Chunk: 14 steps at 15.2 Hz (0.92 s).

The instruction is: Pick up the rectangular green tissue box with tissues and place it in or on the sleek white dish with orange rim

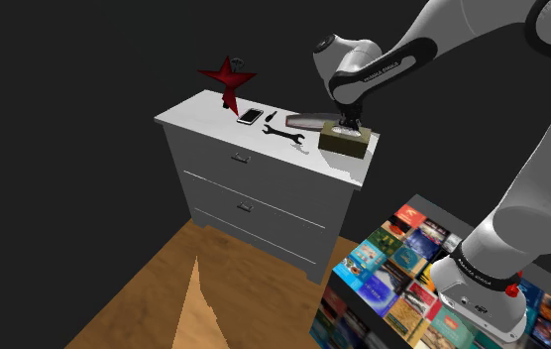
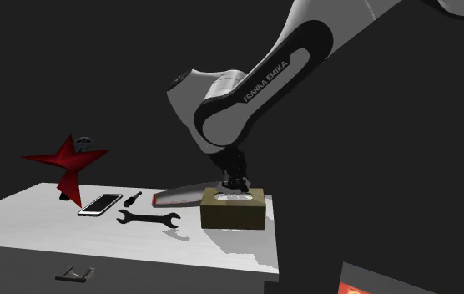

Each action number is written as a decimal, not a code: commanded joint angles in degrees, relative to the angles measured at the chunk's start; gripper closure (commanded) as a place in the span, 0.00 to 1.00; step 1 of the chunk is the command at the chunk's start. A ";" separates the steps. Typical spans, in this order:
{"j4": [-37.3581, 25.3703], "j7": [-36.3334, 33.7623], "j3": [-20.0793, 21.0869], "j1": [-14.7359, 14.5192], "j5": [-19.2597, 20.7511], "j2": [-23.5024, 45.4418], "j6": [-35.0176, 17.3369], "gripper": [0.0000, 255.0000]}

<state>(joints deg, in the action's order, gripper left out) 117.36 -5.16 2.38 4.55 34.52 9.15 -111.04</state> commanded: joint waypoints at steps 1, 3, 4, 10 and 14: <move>0.05 -0.01 0.04 -0.02 -0.05 0.16 -0.09 1.00; -0.08 0.27 0.09 -0.07 -0.22 -0.28 0.42 1.00; -0.35 0.63 0.12 -0.08 -0.39 -0.67 0.99 1.00; -2.30 2.78 0.31 -0.20 -1.29 -2.76 4.47 1.00; -3.83 4.18 0.42 -0.30 -1.81 -3.95 6.83 1.00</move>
<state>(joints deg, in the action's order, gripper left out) 114.11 -1.31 2.75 4.31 32.85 5.37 -104.88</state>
